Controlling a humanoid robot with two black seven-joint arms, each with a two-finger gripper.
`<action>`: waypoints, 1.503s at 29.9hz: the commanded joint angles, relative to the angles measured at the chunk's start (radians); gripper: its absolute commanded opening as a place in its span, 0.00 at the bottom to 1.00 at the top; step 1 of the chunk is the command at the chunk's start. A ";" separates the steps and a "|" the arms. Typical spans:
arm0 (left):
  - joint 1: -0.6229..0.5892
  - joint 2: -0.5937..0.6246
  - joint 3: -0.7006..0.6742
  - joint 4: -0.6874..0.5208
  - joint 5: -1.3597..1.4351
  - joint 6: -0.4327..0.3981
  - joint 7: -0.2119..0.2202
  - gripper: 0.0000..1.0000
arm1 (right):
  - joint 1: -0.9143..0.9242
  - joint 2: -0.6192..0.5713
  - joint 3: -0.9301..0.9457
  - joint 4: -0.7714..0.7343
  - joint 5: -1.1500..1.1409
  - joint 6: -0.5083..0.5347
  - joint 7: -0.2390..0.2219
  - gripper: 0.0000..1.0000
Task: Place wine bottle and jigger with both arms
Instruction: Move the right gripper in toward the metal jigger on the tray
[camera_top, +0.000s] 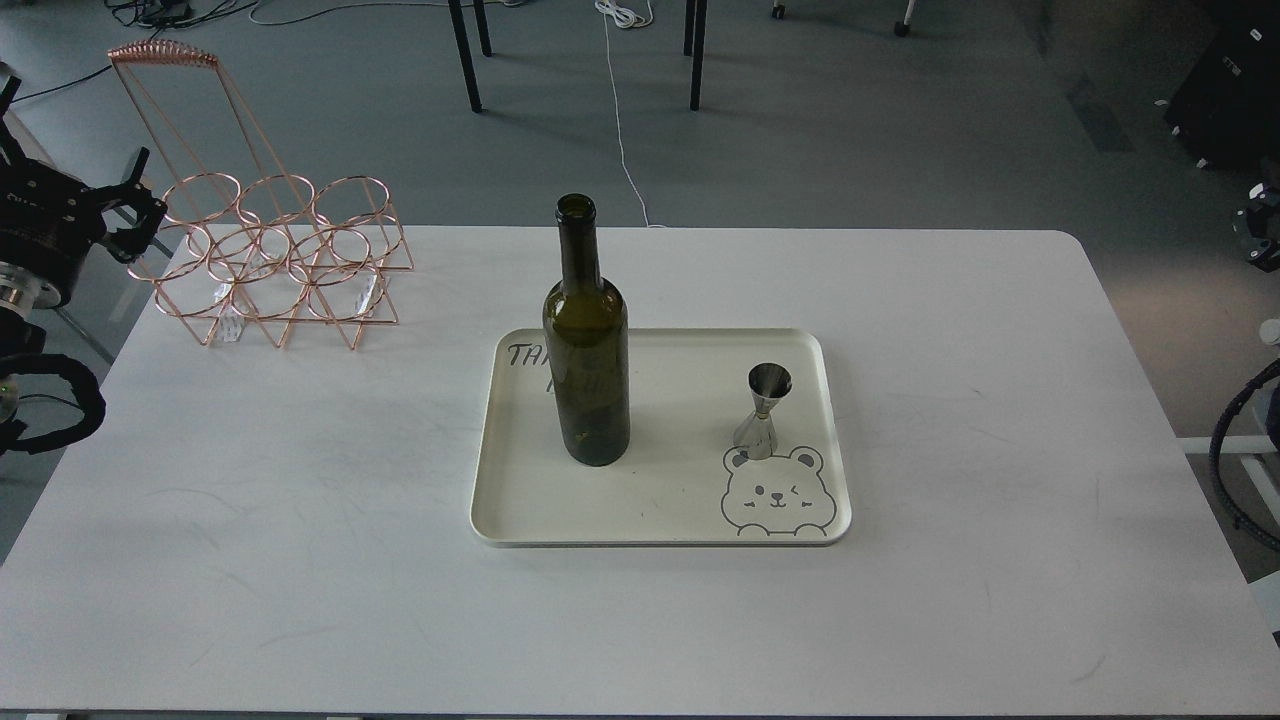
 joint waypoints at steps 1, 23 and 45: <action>0.000 0.023 0.002 0.000 0.000 0.000 -0.008 0.98 | -0.001 0.009 0.007 0.000 0.002 0.000 0.000 0.99; -0.029 0.026 -0.004 0.003 0.001 0.000 -0.004 0.98 | -0.178 -0.217 -0.071 0.753 -0.101 -0.306 0.000 0.99; -0.056 0.055 0.000 0.015 0.005 0.000 -0.007 0.98 | -0.220 -0.446 -0.522 1.146 -1.133 -0.970 0.000 0.99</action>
